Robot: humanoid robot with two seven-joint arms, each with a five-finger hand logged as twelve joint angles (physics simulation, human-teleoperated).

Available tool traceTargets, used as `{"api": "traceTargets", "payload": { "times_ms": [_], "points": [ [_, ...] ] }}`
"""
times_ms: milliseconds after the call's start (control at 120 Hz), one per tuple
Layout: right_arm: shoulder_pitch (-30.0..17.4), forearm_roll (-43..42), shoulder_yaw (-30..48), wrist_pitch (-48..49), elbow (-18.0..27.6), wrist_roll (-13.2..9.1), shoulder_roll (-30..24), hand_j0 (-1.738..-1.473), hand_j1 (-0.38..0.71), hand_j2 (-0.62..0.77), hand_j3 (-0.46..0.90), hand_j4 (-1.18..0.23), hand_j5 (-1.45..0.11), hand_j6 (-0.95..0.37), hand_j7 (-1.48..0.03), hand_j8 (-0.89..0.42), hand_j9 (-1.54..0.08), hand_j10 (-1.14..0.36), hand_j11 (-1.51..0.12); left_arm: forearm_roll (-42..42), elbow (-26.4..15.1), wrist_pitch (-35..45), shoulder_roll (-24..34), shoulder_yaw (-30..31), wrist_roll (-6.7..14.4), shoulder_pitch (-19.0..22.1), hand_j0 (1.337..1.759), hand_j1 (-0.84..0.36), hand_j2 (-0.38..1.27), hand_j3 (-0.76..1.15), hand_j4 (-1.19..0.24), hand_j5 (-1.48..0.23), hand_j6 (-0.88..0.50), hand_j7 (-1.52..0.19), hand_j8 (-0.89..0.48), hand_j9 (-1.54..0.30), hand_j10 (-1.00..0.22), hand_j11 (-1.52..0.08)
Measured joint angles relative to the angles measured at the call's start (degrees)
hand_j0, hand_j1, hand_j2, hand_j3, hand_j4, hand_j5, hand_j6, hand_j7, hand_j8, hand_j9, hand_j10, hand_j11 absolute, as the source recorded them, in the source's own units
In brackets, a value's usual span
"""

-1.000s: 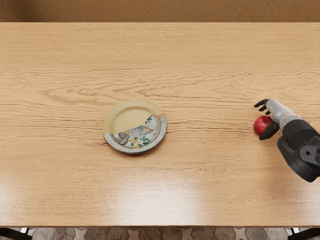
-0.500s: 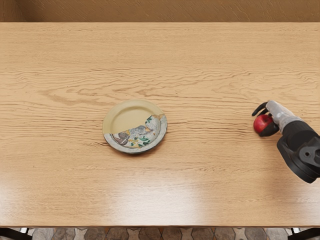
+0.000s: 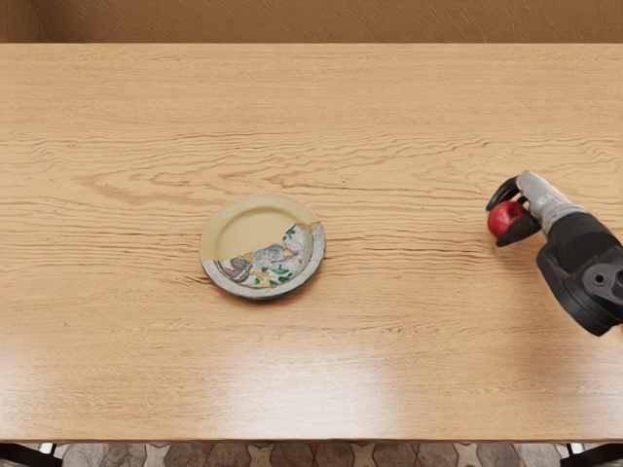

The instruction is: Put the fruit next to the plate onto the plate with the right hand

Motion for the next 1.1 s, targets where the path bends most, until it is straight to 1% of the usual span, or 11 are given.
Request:
{"api": "traceTargets", "payload": {
  "times_ms": [125, 325, 458, 658, 792, 867, 925, 942, 967, 1033, 1100],
  "points": [
    [0.1, 0.1, 2.5, 0.0, 0.2, 0.0, 1.4, -1.650, 0.24, 0.21, 0.00, -0.76, -1.06, -0.38, -1.01, -0.29, -1.06, -0.50, -1.05, 0.0, 0.0, 0.0, 0.0, 0.0, 0.0, 0.0, 1.658, 0.34, 0.00, 0.00, -0.01, -0.01, -0.01, -0.01, -0.01, -0.01, -0.01, -0.01],
    [0.6, 0.1, 7.4, 0.1, 0.6, 0.0, 6.7, -1.650, 0.24, 0.21, 0.00, -0.78, -1.12, -0.36, -1.05, -0.27, -1.10, -0.48, -1.10, 0.0, 0.0, 0.0, 0.0, 0.0, 0.0, 0.0, 1.658, 0.34, 0.00, 0.00, -0.01, -0.01, -0.01, -0.01, -0.01, -0.01, -0.01, -0.01],
    [2.2, 0.1, 9.4, 0.1, 1.0, 0.0, 12.0, -1.650, 0.24, 0.23, 0.00, -0.78, -1.14, -0.36, -1.07, -0.26, -1.12, -0.49, -1.11, 0.0, 0.0, 0.0, 0.0, 0.0, 0.0, 0.0, 1.658, 0.34, 0.00, 0.00, -0.01, -0.01, -0.01, -0.01, -0.01, -0.01, -0.01, -0.01],
    [5.4, 0.2, 11.0, 0.2, 1.1, 0.1, 22.4, -1.651, 0.24, 0.22, 0.00, -0.78, -1.18, -0.35, -1.08, -0.25, -1.14, -0.47, -1.14, 0.0, 0.0, 0.0, 0.0, 0.0, 0.0, 0.0, 1.658, 0.34, 0.00, 0.00, -0.01, -0.01, -0.01, -0.01, -0.01, -0.01, -0.01, -0.01],
    [6.1, 0.1, 11.3, 0.3, 1.1, 0.1, 27.8, -1.651, 0.25, 0.28, 0.00, -0.78, -1.21, -0.35, -1.09, -0.23, -1.16, -0.48, -1.16, 0.0, 0.0, 0.0, 0.0, 0.0, 0.0, 0.0, 1.658, 0.34, 0.00, 0.00, -0.01, -0.01, -0.01, -0.01, -0.01, -0.01, -0.01, -0.01],
    [5.6, 0.2, 11.2, 0.3, 1.1, 0.1, 29.4, -1.652, 0.27, 0.33, 0.00, -0.78, -1.22, -0.34, -1.10, -0.21, -1.16, -0.47, -1.16, 0.0, 0.0, 0.0, 0.0, 0.0, 0.0, 0.0, 1.658, 0.34, 0.00, 0.00, -0.01, -0.01, -0.01, -0.01, -0.01, -0.01, -0.01, -0.01],
    [5.1, 0.2, 11.1, 0.3, 1.1, 0.0, 30.1, -1.652, 0.28, 0.37, 0.00, -0.78, -1.22, -0.34, -1.09, -0.22, -1.16, -0.47, -1.16, 0.0, 0.0, 0.0, 0.0, 0.0, 0.0, 0.0, 1.658, 0.34, 0.00, 0.00, -0.01, -0.01, -0.01, -0.01, -0.01, -0.01, -0.01, -0.01],
    [4.9, 0.1, 11.1, 0.3, 1.1, 0.0, 30.3, -1.653, 0.28, 0.37, 0.00, -0.76, -1.19, -0.34, -1.07, -0.23, -1.13, -0.48, -1.14, 0.0, 0.0, 0.0, 0.0, 0.0, 0.0, 0.0, 1.658, 0.34, 0.00, 0.00, -0.01, -0.01, -0.01, -0.01, -0.01, -0.01, -0.01, -0.01],
    [4.8, 0.1, 11.1, 0.2, 1.0, 0.0, 30.8, -1.653, 0.23, 0.33, 0.00, -0.69, -1.08, -0.32, -0.97, -0.23, -1.03, -0.48, -1.03, 0.0, 0.0, 0.0, 0.0, 0.0, 0.0, 0.0, 1.658, 0.34, 0.00, 0.00, -0.01, -0.01, -0.01, -0.01, -0.01, -0.01, -0.01, -0.01],
    [4.3, 0.1, 11.2, 0.0, 0.8, 0.0, 32.8, -1.655, 0.07, 0.23, 0.00, -0.50, -0.79, -0.24, -0.71, -0.17, -0.75, -0.35, -0.75, 0.0, 0.0, 0.0, 0.0, 0.0, 0.0, 0.0, 1.658, 0.34, 0.00, 0.00, -0.01, -0.01, -0.01, -0.01, -0.01, -0.01, -0.01, -0.01],
    [3.8, 0.1, 11.3, -0.1, 0.7, 0.0, 34.5, -1.656, -0.04, 0.17, 0.00, -0.36, -0.57, -0.17, -0.51, -0.12, -0.54, -0.25, -0.54, 0.0, 0.0, 0.0, 0.0, 0.0, 0.0, 0.0, 1.658, 0.34, 0.00, 0.00, -0.01, -0.01, -0.01, -0.01, -0.01, -0.01, -0.01, -0.01]
  ]
}}
